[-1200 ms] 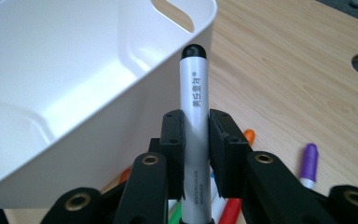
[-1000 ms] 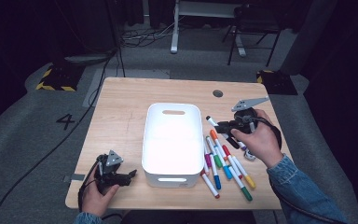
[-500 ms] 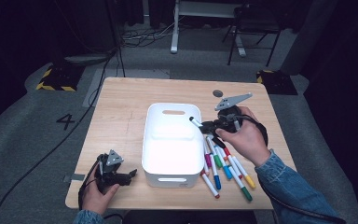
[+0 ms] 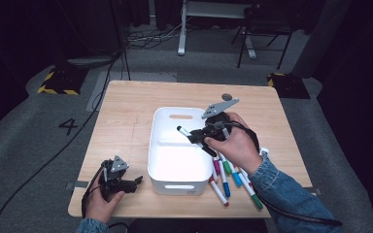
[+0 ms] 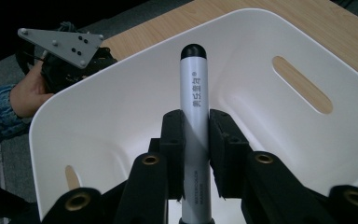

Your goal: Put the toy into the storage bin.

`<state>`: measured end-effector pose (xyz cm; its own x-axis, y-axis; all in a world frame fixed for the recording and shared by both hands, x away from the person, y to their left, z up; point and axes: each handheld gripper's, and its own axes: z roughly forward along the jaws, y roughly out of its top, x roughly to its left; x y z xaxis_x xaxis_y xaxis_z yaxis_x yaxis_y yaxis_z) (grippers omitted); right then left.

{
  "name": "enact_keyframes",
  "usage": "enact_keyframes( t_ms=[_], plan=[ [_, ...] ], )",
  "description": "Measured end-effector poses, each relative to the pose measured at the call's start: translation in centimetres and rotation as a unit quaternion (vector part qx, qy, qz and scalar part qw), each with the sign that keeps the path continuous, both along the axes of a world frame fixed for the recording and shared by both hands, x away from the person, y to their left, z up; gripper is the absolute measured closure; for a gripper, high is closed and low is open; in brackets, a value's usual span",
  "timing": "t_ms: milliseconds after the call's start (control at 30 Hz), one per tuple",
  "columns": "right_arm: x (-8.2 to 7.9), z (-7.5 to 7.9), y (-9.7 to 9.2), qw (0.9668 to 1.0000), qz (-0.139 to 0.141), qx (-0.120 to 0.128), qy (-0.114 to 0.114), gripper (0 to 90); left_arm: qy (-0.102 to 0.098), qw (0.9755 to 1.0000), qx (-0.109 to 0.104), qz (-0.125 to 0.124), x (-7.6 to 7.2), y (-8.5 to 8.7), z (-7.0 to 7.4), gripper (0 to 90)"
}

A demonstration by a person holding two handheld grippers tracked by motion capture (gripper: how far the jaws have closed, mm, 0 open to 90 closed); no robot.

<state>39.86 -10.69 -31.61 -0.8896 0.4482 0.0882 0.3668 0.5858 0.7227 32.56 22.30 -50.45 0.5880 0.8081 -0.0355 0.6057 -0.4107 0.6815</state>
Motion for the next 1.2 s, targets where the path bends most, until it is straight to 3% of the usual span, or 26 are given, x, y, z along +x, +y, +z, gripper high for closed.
enact_keyframes(
  t_ms=[300,1200],
  plan=[
    [-0.2,-0.8,1.6,0.9998,0.016,0.001,0.008,76.9,0.000,1.0000,-0.001,0.000,0.0,0.0,0.0,15.3],
    [-0.9,-4.3,2.6,0.9971,0.044,-0.059,0.020,76.9,0.000,1.0000,0.000,0.001,0.0,0.0,0.0,15.3]
  ],
)
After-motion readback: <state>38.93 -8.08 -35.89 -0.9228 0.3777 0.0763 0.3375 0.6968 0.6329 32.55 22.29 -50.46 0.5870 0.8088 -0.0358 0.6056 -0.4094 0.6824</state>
